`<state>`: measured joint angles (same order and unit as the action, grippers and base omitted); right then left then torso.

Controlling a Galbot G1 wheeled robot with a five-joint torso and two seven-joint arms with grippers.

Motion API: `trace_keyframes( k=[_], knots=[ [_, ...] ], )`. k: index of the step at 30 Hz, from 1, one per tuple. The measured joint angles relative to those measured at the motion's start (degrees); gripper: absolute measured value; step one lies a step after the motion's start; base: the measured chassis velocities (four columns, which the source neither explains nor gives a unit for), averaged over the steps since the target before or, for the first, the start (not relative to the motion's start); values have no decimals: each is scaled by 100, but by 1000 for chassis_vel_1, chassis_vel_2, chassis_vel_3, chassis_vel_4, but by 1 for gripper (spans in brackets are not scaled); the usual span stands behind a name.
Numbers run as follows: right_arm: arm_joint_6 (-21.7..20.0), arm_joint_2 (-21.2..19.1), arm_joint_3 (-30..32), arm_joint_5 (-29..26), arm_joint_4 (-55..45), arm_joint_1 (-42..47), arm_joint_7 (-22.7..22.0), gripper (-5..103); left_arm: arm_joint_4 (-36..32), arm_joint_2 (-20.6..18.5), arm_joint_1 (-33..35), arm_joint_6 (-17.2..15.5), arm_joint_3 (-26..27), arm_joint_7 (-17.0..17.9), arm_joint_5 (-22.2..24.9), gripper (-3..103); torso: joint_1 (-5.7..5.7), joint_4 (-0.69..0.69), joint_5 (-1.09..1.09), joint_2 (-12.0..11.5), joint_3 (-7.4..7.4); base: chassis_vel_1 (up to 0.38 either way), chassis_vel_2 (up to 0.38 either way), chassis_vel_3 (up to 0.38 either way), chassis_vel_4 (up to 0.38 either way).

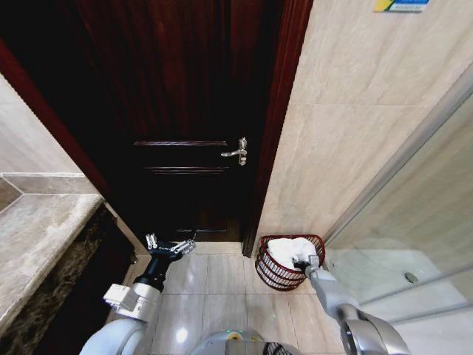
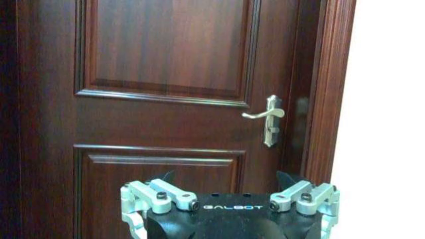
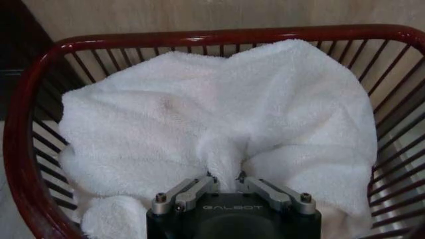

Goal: Discard the used towel into the hamper.

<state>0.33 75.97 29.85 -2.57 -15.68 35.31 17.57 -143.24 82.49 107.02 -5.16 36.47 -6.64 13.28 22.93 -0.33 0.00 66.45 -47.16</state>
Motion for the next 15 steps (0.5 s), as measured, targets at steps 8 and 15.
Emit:
trace_keyframes(
  k=[8, 15],
  knots=[
    [-102, -145, -115, -133, -484, 178, 69, 20, 0, 0, 0, 0, 0, 0, 0, 99, 0, 1, 2, 0, 0, 0, 0, 0, 0],
    [397, -335, -261, -367, -1210, 644, 211, 47, 0, -1, 0, 0, 0, 0, 0, 99, 0, -1, 1, 0, -1, 0, 0, 0, 0]
  ],
)
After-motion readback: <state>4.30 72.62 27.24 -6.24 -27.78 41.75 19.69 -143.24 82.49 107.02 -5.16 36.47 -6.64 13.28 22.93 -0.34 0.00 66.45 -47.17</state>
